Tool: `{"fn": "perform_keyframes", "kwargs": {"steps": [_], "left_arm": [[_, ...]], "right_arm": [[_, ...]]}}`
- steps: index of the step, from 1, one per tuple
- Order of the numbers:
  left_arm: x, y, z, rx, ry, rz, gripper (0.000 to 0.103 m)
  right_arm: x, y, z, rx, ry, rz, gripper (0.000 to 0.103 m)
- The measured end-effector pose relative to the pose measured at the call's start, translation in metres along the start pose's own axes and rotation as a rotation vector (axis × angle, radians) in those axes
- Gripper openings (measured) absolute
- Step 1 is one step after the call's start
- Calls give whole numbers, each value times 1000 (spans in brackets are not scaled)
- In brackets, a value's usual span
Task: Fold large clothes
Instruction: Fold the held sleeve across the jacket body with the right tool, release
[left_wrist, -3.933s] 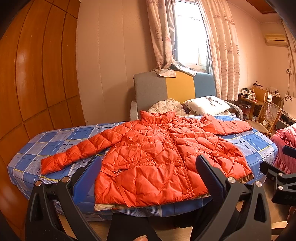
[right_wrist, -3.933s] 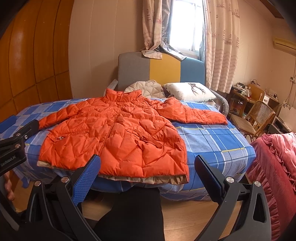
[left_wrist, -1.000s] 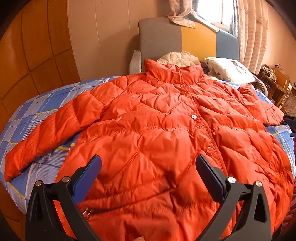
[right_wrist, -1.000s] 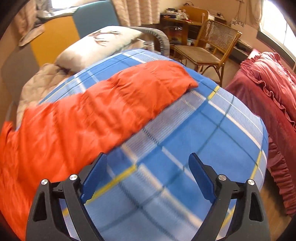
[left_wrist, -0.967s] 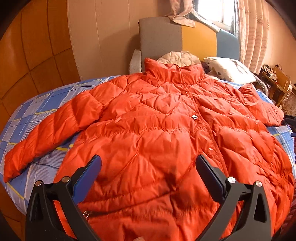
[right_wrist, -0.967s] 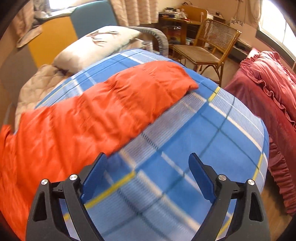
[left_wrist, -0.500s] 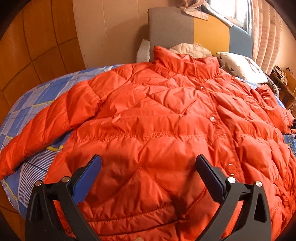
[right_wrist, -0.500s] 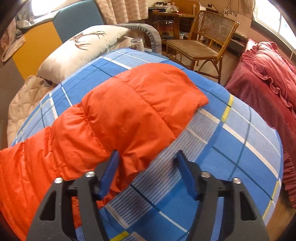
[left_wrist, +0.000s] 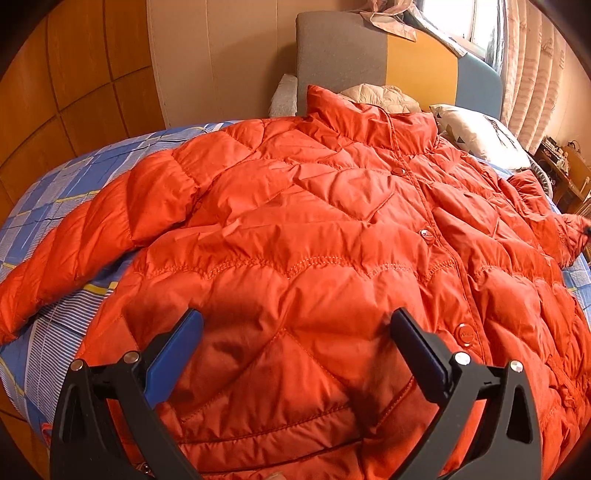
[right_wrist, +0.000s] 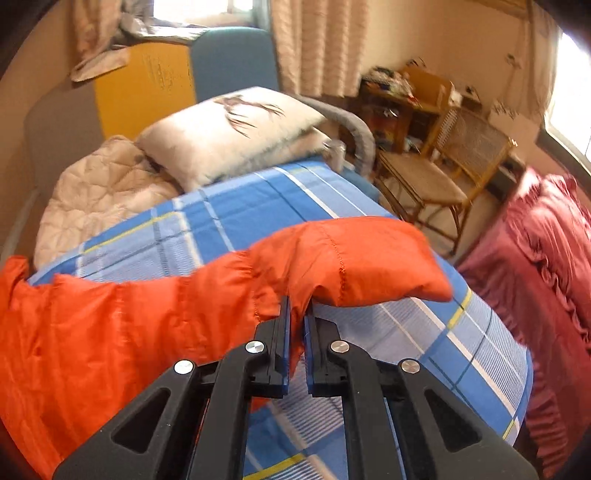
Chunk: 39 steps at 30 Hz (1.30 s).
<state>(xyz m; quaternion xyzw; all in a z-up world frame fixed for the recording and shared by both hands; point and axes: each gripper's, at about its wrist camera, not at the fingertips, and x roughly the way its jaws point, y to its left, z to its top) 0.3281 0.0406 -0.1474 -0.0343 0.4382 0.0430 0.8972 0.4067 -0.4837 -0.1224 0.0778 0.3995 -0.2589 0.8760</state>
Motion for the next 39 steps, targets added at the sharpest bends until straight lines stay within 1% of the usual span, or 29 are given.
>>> {"fn": "perform_keyframes", "kwargs": {"steps": [3, 9, 11, 15, 17, 18, 21, 26, 29, 31, 32, 34, 35, 36, 37, 39], "left_arm": [[-4, 7, -3, -12, -6, 0, 101], [-11, 21, -6, -47, -22, -17, 101], [-11, 24, -7, -55, -22, -27, 101], [-14, 30, -5, -79, -22, -73, 100], [-16, 31, -5, -84, -25, -84, 97], [-16, 32, -4, -82, -24, -94, 96], [-16, 34, -5, -89, -13, -129, 91], [-18, 36, -1, -103, -10, -175, 91], [-19, 39, 7, -114, -13, -208, 91], [-17, 41, 13, -125, -9, -229, 91], [-15, 41, 15, -129, -8, -236, 90], [-10, 43, 19, -150, 5, -263, 87], [-8, 44, 20, -157, 10, -269, 85], [-4, 46, 23, -168, 19, -283, 84], [-2, 47, 24, -177, 25, -297, 83], [3, 46, 27, -189, 25, -307, 81]], "right_arm": [[-18, 29, 0, -51, -26, 52, 6], [-39, 86, -10, -158, -33, 152, 6], [-51, 111, -18, -206, -35, 199, 6], [-75, 161, -40, -314, -42, 284, 6], [-90, 193, -57, -377, -39, 342, 6], [-94, 201, -61, -394, -36, 354, 6], [-109, 245, -88, -477, -9, 427, 6], [-125, 285, -121, -536, 32, 504, 6], [-132, 298, -134, -545, 47, 525, 6], [-134, 304, -139, -540, 70, 543, 9], [-135, 307, -141, -533, 78, 550, 12], [-136, 306, -144, -519, 99, 576, 25], [-139, 305, -148, -509, 97, 579, 48], [-142, 302, -150, -494, 74, 576, 75], [-144, 299, -150, -488, 61, 575, 78], [-147, 293, -153, -475, 64, 583, 78]]}}
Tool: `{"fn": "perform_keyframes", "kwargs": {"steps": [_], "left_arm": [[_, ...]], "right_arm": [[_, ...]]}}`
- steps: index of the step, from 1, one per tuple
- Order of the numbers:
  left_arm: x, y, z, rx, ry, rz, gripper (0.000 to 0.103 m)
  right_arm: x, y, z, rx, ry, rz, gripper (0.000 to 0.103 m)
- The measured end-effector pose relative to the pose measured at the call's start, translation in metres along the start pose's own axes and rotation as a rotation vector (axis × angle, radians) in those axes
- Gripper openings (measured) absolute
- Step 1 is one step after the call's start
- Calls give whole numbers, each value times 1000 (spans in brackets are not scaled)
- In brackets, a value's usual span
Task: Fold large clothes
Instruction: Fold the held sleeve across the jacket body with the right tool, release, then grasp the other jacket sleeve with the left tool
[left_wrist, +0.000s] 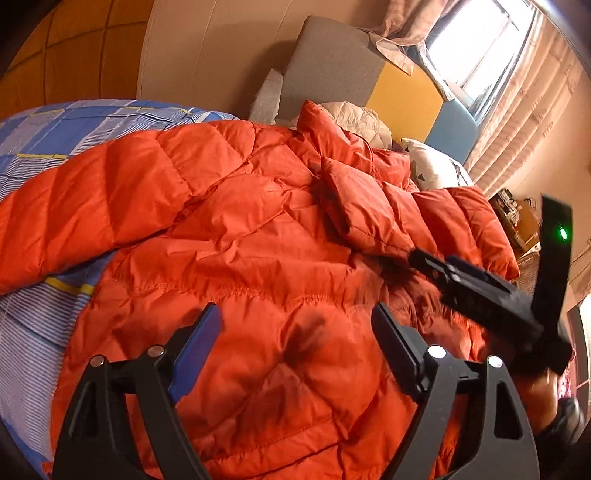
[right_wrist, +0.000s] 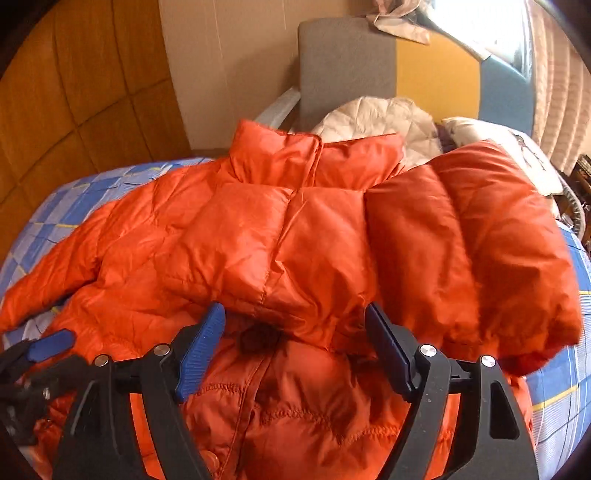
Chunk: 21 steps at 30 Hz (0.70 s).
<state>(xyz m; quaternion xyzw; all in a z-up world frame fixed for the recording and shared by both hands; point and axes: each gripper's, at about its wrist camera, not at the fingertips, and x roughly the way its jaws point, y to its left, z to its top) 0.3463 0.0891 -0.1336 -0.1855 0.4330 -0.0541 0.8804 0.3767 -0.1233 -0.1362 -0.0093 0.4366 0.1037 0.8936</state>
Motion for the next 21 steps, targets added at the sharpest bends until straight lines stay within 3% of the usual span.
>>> {"fn": "perform_keyframes", "kwargs": {"steps": [6, 14, 15, 17, 19, 21], "left_arm": [[21, -12, 23, 5, 8, -44, 73], [78, -36, 55, -21, 95, -109, 65], [84, -38, 57, -29, 103, -114, 60], [94, -42, 62, -31, 115, -118, 42], [100, -44, 65, -32, 125, -135, 13], [94, -42, 67, -30, 93, -143, 6]], "right_arm": [[-2, -18, -6, 49, 8, -34, 78], [-8, -41, -18, 82, 39, -71, 78], [-9, -42, -19, 81, 41, -72, 78], [-11, -48, -22, 82, 47, -77, 78], [-14, -51, -24, 90, 52, -74, 78], [-19, -56, -27, 101, 50, -55, 78]]}}
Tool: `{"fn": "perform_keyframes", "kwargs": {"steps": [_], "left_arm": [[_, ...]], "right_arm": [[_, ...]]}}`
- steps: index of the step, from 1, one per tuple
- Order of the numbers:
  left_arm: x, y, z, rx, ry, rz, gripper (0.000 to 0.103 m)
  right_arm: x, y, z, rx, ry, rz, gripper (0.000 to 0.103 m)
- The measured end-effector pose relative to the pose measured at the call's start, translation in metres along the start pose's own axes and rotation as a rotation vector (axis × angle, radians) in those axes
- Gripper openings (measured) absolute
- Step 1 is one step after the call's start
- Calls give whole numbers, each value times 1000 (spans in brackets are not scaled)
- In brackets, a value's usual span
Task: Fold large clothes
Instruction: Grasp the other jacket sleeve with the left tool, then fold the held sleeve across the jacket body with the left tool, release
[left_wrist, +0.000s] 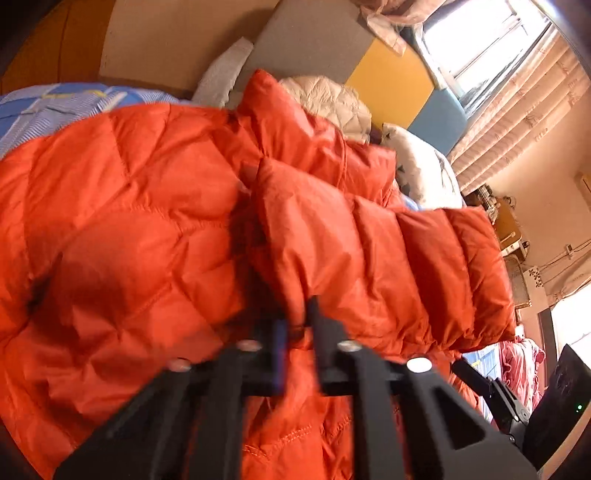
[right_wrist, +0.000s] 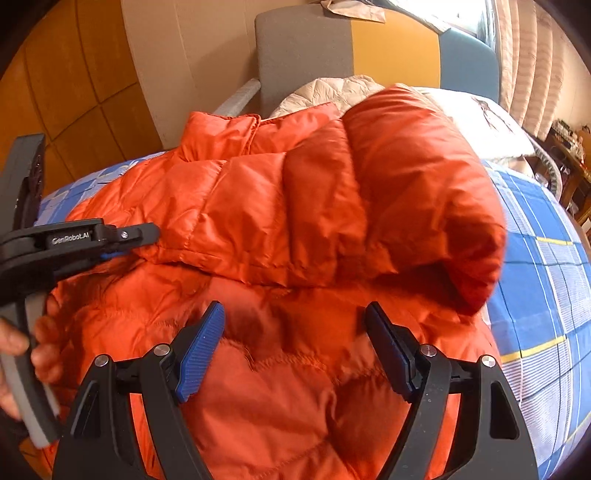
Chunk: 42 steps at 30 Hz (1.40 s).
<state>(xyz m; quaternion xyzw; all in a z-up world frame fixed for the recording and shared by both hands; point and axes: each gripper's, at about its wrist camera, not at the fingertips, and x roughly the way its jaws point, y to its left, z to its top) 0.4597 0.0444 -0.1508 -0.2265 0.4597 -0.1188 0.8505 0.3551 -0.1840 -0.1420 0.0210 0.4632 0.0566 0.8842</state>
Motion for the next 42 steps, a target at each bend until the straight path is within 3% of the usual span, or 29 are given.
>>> {"fn": "perform_keyframes", "kwargs": {"steps": [6, 15, 22, 26, 33, 35, 37, 42], "left_arm": [[-26, 18, 0, 7, -73, 67, 5], [-33, 43, -5, 4, -91, 137, 5], [-45, 48, -15, 29, -117, 178, 5], [-48, 53, -21, 21, -130, 204, 5], [-32, 64, -24, 26, -104, 256, 7], [-34, 63, -24, 23, -109, 276, 18], [-48, 68, -26, -20, -142, 258, 47], [-88, 89, -36, -121, -195, 245, 48]], "right_arm": [[-8, -2, -3, -2, -7, 17, 78], [-10, 8, 4, 24, -28, -11, 78], [-20, 1, 21, 78, -131, -65, 78], [18, -18, 33, 135, -50, -125, 78], [74, -16, 30, 110, 66, -154, 79], [77, -14, 30, 92, 71, -173, 80], [76, -14, 32, 88, 76, -171, 81], [49, -11, 27, 86, 31, -171, 85]]}}
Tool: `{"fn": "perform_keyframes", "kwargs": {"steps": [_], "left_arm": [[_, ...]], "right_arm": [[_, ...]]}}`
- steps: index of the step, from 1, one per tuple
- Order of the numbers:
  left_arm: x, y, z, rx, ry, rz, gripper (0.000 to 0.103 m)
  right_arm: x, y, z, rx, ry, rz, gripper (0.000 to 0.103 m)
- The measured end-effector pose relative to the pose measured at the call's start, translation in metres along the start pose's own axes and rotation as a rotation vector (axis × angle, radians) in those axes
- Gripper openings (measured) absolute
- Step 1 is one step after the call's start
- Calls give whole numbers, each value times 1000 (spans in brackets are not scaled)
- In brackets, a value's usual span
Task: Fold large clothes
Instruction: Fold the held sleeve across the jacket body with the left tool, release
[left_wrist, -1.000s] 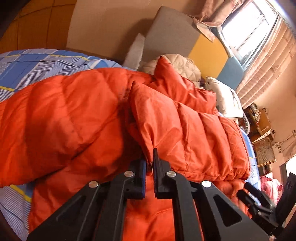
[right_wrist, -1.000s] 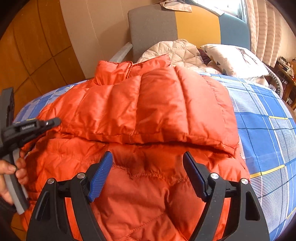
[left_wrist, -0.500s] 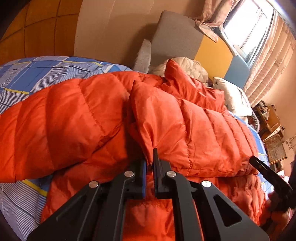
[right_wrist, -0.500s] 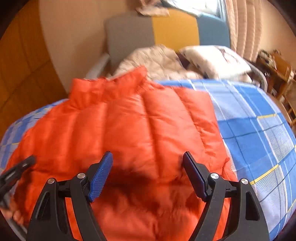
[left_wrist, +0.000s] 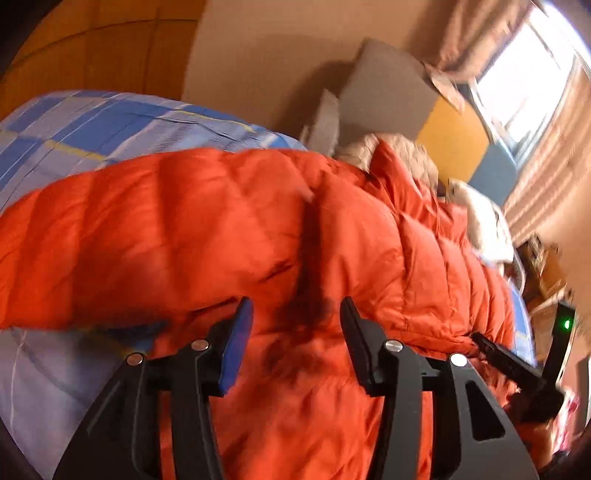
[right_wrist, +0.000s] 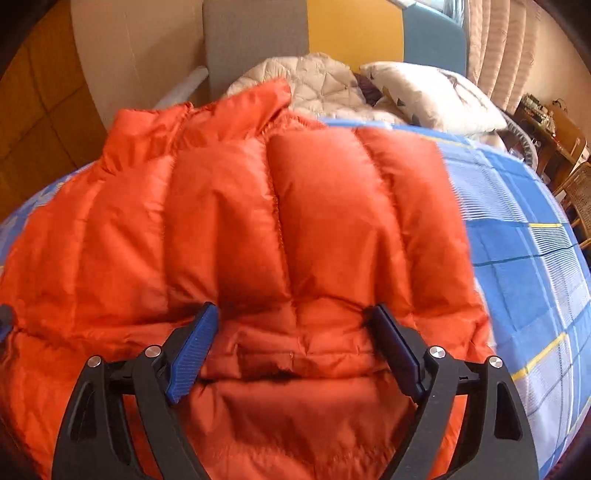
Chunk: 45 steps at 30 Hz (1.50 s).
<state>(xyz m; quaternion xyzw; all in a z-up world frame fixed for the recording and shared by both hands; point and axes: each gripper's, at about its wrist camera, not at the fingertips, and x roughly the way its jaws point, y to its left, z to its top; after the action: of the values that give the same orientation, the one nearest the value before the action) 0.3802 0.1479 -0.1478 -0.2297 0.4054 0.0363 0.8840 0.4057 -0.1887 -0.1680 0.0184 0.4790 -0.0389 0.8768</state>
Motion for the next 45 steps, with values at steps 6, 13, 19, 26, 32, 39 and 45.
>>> {"fn": "perform_keyframes", "kwargs": {"steps": [6, 13, 19, 26, 32, 39, 45], "left_arm": [[-46, 74, -17, -168, -41, 33, 58], [-86, 178, -36, -436, -116, 138, 66], [-102, 245, -44, -610, -164, 200, 65], [-99, 265, -29, -575, -172, 231, 13], [-107, 210, -3, -316, -233, 244, 5], [-113, 105, 13, -46, -267, 51, 4], [-89, -6, -3, 214, -185, -178, 4]], "right_arm": [[-44, 11, -27, -20, -32, 74, 89], [-70, 40, -61, -99, -68, 99, 89], [-68, 55, -76, -147, -53, 83, 89], [-61, 60, -81, -171, -42, 48, 89], [-58, 57, -84, -151, -26, 4, 89], [-54, 54, -90, -135, -23, 1, 89], [-54, 51, -92, -115, -19, 26, 89]]}}
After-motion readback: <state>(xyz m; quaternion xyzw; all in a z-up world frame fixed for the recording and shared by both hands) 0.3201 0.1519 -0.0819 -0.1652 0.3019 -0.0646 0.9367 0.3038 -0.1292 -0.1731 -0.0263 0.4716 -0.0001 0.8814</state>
